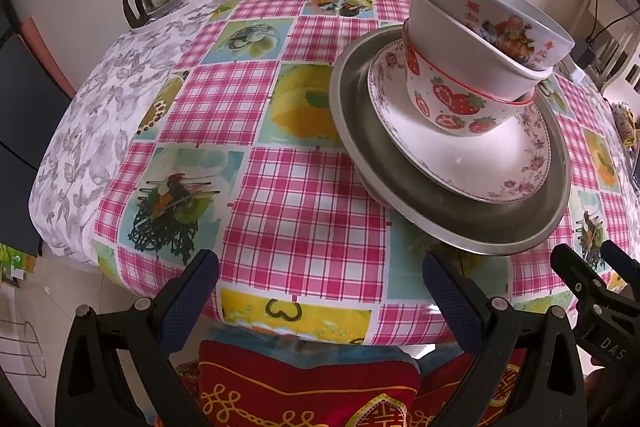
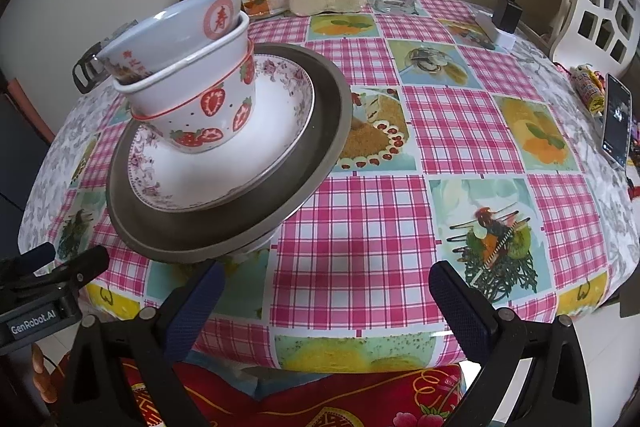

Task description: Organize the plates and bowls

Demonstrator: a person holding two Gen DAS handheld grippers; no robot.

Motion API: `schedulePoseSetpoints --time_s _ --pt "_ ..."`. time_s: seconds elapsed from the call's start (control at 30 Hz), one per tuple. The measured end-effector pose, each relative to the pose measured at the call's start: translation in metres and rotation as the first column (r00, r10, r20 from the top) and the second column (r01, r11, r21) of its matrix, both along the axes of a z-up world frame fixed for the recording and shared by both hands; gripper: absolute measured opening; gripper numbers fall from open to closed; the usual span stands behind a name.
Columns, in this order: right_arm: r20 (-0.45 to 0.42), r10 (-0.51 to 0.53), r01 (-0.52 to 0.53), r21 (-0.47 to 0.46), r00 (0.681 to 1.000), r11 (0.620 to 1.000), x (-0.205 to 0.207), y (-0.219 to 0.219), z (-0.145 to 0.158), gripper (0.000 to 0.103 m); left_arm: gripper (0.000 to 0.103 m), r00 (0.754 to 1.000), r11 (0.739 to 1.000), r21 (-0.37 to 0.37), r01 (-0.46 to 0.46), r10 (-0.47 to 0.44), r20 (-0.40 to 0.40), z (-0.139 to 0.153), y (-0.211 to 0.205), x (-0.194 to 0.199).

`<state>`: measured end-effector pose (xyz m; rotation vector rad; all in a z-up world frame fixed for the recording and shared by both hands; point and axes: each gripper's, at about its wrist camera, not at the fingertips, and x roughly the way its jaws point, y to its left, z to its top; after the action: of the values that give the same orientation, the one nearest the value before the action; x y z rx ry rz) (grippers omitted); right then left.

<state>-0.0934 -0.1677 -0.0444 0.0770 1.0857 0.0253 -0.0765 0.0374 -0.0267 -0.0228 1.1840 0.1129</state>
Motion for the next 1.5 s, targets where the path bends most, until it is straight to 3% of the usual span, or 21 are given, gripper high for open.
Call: schedulePoseSetpoints --time_s 1.5 --pt "-0.005 0.002 -0.002 -0.01 1.0 1.0 0.006 -0.001 -0.001 0.103 0.102 0.999 1.0 0.011 -0.003 0.003 -0.042 -0.007 0.004 0.012"
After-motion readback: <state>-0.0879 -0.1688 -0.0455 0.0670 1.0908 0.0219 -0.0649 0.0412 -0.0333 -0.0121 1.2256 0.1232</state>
